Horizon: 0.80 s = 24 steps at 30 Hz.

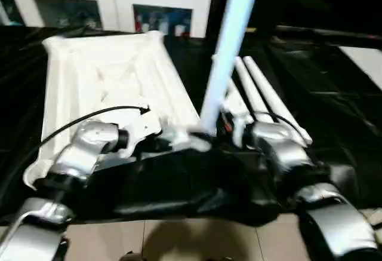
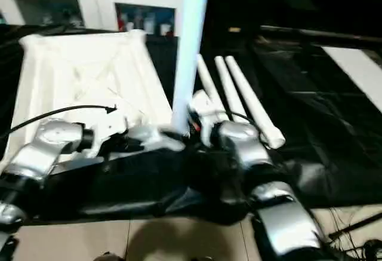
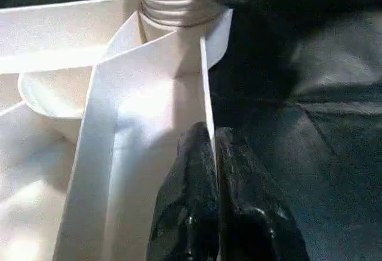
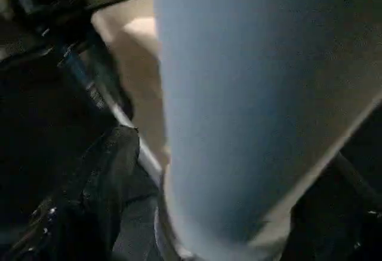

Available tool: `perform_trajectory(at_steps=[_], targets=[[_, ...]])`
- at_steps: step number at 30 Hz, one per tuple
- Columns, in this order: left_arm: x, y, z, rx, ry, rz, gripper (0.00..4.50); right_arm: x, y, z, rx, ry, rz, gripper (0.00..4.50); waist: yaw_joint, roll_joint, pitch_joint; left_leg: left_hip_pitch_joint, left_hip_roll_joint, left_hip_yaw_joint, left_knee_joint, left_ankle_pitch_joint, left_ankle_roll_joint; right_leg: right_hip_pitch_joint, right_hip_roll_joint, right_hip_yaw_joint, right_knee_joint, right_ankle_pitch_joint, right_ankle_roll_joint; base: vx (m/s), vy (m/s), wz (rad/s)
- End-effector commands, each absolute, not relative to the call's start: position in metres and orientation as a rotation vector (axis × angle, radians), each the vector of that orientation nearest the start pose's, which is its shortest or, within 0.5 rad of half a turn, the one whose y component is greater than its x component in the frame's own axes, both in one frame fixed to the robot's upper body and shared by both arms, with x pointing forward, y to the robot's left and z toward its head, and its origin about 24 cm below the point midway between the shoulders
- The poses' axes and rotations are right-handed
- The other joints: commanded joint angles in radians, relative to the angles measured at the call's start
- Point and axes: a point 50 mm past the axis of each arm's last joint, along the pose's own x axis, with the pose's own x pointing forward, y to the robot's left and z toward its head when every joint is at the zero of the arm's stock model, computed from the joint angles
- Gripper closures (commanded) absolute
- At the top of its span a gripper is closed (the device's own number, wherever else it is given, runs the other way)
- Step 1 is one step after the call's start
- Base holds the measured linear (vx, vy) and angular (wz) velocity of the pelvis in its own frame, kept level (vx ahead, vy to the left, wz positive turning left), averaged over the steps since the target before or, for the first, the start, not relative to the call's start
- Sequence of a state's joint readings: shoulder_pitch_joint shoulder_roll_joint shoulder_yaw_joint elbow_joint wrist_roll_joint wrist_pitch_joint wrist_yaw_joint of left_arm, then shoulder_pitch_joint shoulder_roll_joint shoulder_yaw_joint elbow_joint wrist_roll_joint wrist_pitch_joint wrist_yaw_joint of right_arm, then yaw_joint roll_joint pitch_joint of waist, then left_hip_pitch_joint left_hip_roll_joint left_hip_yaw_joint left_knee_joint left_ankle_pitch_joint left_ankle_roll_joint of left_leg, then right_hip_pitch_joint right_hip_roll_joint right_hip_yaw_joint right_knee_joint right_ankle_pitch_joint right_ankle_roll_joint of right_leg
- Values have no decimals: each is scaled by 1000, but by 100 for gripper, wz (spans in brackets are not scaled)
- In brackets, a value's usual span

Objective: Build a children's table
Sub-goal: Rotate leg to tighten

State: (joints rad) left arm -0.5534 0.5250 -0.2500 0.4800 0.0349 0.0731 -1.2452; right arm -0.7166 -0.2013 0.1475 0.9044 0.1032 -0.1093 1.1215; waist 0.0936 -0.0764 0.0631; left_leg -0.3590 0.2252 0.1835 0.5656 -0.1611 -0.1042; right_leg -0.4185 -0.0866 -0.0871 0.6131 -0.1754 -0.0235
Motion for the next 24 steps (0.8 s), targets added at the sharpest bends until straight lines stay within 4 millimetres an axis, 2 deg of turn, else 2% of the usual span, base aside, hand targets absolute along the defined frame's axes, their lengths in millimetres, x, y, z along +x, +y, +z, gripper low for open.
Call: perform_trajectory(at_steps=[1, 3, 8, 9, 12, 16, 22, 24], targets=[[304, 170, 65, 546, 484, -1375, 450, 334, -107, 55, -164, 239, 1299, 72, 2, 15, -72, 7, 12, 9, -50, -119, 82, 60, -44, 50, -38, 28, -269, 0, 0, 0], [303, 172, 66, 548, 483, -1381, 450, 334, -107, 54, -175, 242, 1303, 72, 3, 17, -68, 7, 13, 9, -52, -143, 79, 59, -47, 50, -41, -6, -267, 0, 0, 0], [302, 175, 67, 547, 484, -1392, 450, 333, -108, 52, -184, 254, 1314, 72, 4, 19, -60, 11, 16, 5, -62, -244, 29, 55, -52, 52, -60, -174, -224, 0, 0, 0], [302, 175, 67, 548, 484, -1393, 450, 332, -108, 51, -189, 257, 1320, 72, 4, 19, -59, 12, 16, 4, -63, -250, 25, 54, -52, 53, -60, -185, -220, 0, 0, 0], [302, 176, 68, 549, 484, -1394, 450, 331, -109, 49, -198, 264, 1330, 100, 3, 18, -61, 9, 15, 3, -62, -237, 22, 56, -52, 53, -58, -171, -214, 0, 0, 0], [302, 178, 68, 550, 490, -1395, 450, 330, -110, 47, -209, 273, 1332, 127, 2, 20, -62, 8, 14, 4, -60, -209, 30, 57, -49, 52, -52, -116, -228, 0, 0, 0], [302, 180, 68, 552, 495, -1395, 450, 329, -113, 44, -218, 288, 1325, 177, -1, 19, -59, 8, 14, 4, -61, -221, 30, 57, -49, 52, -55, -137, -225, 0, 0, 0], [302, 180, 68, 552, 500, -1396, 450, 328, -112, 42, -204, 293, 1319, 178, -2, 20, -56, 7, 14, 4, -62, -222, 31, 56, -49, 52, -55, -138, -224, 0, 0, 0]])
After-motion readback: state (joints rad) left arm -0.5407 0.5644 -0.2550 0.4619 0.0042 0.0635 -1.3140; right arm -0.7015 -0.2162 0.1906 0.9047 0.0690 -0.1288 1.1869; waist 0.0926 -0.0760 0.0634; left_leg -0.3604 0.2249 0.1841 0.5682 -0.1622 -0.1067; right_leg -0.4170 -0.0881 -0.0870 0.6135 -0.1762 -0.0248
